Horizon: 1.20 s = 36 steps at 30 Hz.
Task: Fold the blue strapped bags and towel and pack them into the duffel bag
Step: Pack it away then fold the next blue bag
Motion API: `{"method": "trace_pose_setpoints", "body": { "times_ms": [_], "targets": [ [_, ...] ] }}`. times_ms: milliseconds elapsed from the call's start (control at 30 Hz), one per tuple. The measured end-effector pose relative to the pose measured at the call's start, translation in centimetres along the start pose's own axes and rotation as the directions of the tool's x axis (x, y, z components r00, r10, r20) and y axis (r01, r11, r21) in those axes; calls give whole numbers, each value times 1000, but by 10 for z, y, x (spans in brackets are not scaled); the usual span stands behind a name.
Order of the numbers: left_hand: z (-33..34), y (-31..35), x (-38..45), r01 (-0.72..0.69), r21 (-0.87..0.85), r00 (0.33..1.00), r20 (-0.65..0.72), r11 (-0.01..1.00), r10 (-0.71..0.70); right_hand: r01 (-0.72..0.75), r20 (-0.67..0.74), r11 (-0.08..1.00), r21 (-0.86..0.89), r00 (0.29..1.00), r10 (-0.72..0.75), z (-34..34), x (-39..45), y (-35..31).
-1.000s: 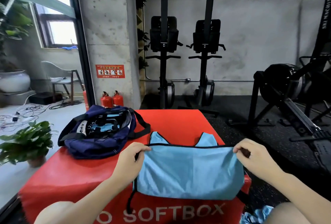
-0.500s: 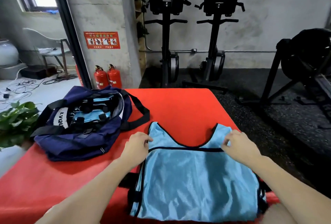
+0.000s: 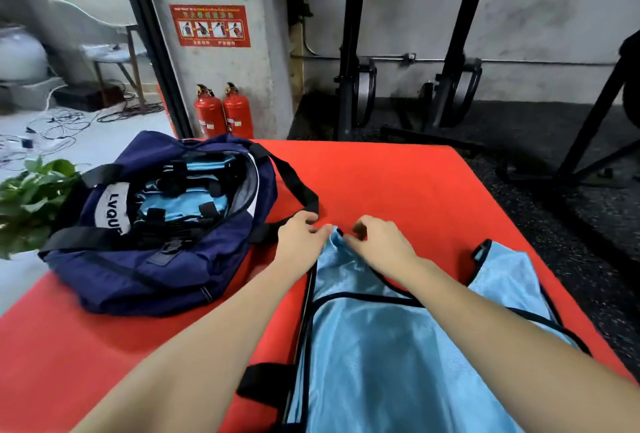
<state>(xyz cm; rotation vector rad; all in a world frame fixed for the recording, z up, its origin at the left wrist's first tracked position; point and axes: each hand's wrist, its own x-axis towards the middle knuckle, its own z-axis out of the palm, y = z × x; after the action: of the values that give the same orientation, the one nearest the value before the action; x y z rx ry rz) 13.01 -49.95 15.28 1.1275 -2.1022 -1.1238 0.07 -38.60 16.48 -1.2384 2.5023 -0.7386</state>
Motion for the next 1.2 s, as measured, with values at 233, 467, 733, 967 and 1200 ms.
{"method": "trace_pose_setpoints", "body": {
  "times_ms": [233,467,733,967,1200],
  "targets": [
    [1,-11,14,134,-307,983,-80,942,-166,-52,-75,932,360,994,85,18,32,-5],
    [0,-17,18,177,-456,957,-128,872,-261,-78,-99,797,599,980,171,19,30,13],
    [8,-24,6,-278,237,951,-70,931,302,24,-55,975,221,998,-12,0,26,8],
    [-1,-25,5,-340,657,938,179,673,298,36,-265,976,213,964,22,-64,-39,75],
    [42,21,-36,-450,340,891,115,826,438,-295,-425,937,189,835,349,-134,-89,184]
  ]
}}
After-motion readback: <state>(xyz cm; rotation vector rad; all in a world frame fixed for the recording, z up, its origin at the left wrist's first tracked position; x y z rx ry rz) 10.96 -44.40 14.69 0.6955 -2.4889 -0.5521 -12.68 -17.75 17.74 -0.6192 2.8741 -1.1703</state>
